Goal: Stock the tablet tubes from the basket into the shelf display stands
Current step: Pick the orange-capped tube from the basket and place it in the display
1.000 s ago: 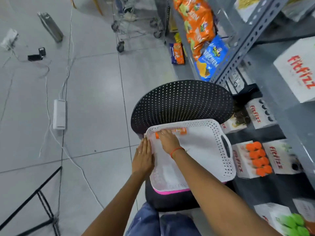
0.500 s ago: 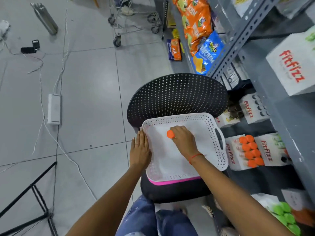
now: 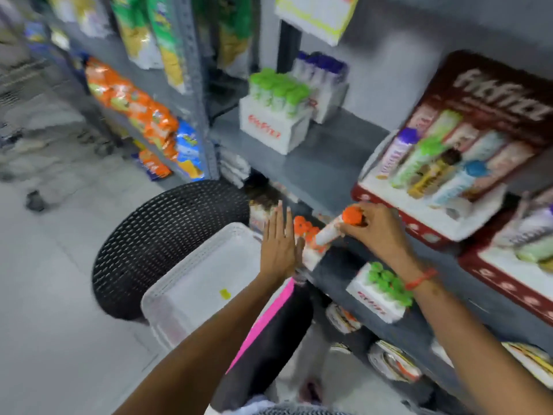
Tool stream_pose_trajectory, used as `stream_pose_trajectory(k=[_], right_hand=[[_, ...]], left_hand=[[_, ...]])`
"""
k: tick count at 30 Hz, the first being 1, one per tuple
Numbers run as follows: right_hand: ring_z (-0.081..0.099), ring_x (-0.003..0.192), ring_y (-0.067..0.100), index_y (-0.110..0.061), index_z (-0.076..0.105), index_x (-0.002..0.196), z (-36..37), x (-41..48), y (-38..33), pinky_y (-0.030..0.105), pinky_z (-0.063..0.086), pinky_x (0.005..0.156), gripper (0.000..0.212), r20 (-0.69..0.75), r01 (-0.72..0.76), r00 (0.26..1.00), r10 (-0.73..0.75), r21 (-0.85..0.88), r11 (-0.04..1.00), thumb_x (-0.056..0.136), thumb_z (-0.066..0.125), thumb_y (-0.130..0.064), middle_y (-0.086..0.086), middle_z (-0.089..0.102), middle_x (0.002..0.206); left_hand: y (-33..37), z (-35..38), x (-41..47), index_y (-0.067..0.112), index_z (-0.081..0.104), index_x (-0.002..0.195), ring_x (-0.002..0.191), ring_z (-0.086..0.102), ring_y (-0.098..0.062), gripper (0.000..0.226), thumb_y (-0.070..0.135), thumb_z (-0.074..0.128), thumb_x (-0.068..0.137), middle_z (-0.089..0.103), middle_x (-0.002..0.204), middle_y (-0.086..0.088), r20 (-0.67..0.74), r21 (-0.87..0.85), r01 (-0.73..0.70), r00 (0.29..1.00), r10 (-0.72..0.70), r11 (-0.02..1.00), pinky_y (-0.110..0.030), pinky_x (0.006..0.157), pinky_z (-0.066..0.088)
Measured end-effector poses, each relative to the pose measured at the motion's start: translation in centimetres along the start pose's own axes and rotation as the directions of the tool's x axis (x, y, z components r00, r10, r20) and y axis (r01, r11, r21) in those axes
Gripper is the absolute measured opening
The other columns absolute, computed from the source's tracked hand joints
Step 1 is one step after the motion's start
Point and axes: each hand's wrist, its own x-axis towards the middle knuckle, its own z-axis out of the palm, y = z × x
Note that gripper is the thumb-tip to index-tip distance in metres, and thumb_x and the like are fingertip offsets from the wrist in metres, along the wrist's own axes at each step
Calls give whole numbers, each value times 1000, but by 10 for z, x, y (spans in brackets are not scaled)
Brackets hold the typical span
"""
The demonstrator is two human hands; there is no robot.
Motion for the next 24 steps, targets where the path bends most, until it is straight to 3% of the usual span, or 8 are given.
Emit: stream_pose_trajectory(k=[5, 8, 10, 12, 15, 19, 21, 24], right_hand=[[69, 82, 31, -10, 72, 82, -87, -4, 18, 31, 42, 61, 23, -223, -75, 974, 36, -169, 983, 70, 81, -27, 19, 75, 85], [68, 84, 35, -8, 72, 81, -126, -4, 26, 36, 46, 64, 27, -307, -149, 948, 82, -201, 968, 69, 80, -31, 21, 75, 85], [67, 81, 36, -5, 72, 78, -149, -2, 34, 34, 37, 59, 29, -357, -199, 928, 107, -231, 952, 70, 80, -31, 23, 73, 83], [65, 79, 35, -2, 70, 78, -164, 3, 40, 31, 29, 57, 30, -352, -229, 926, 135, -241, 943, 72, 78, -30, 23, 71, 81], [65, 82, 32, -4, 69, 87, -178, 10, 49, 30, 37, 60, 29, -348, -291, 914, 207, -208, 934, 74, 76, -29, 19, 71, 87], [61, 55, 17, -2, 66, 88, -187, 16, 53, 31, 48, 56, 32, -339, -283, 916, 213, -173, 943, 75, 76, -29, 20, 71, 85], [63, 50, 13, -5, 65, 95, -191, 19, 55, 34, 56, 60, 31, -327, -302, 914, 238, -160, 940, 77, 75, -27, 14, 69, 77], [58, 31, 1, -12, 61, 107, -198, 24, 60, 15, 48, 35, 26, -217, -344, 923, 317, -102, 933, 83, 70, -17, 1, 61, 60]], left_hand=[[75, 4, 58, -5, 25, 143, 141, 24, -35, 69, 43, 33, 94, 24, 152, -25, -14, -43, -174, 985, 173, 984, -46, 116, 16], [98, 18, 75, -8, 17, 144, 143, 16, -36, 76, 48, 34, 96, 17, 153, -28, 77, -3, -107, 991, 107, 994, -44, 118, 5], [103, 29, 78, -9, 12, 144, 144, 13, -35, 80, 52, 32, 96, 13, 153, -29, 145, 45, -63, 988, 56, 997, -43, 118, 0], [100, 36, 77, -8, 11, 144, 144, 13, -35, 81, 53, 31, 95, 12, 154, -28, 169, 80, -51, 985, 37, 995, -43, 118, -1], [99, 41, 77, -7, 8, 145, 144, 10, -34, 81, 53, 31, 95, 10, 155, -27, 161, 92, -62, 986, 46, 994, -43, 117, -2], [98, 41, 78, -4, 3, 146, 145, 5, -32, 81, 56, 25, 95, 5, 156, -24, 186, 119, -62, 982, 39, 991, -41, 117, -4], [97, 41, 78, -3, 2, 146, 146, 3, -31, 82, 57, 23, 95, 4, 157, -23, 194, 129, -64, 980, 38, 990, -41, 117, -5], [97, 40, 78, -1, 0, 147, 146, 1, -31, 82, 59, 19, 94, 3, 157, -22, 197, 146, -73, 979, 43, 987, -41, 117, -5]])
